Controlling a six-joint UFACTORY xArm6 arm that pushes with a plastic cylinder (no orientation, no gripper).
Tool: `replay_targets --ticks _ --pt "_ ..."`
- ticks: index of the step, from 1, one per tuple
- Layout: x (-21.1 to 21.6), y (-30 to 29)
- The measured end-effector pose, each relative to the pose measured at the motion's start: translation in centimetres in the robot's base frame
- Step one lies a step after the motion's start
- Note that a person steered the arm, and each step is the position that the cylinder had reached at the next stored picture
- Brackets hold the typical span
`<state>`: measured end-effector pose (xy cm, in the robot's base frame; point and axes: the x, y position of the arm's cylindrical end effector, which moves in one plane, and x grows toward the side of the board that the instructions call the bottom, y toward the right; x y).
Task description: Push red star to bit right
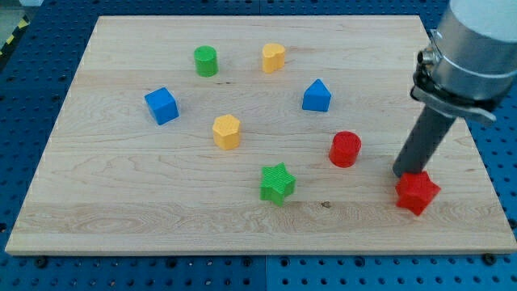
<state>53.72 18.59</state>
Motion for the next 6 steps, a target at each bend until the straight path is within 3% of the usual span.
replay_targets --ticks 1,3,6 --pt "0.9 -0.1" --pt "4.1 -7.8" --pt "4.9 -2.9"
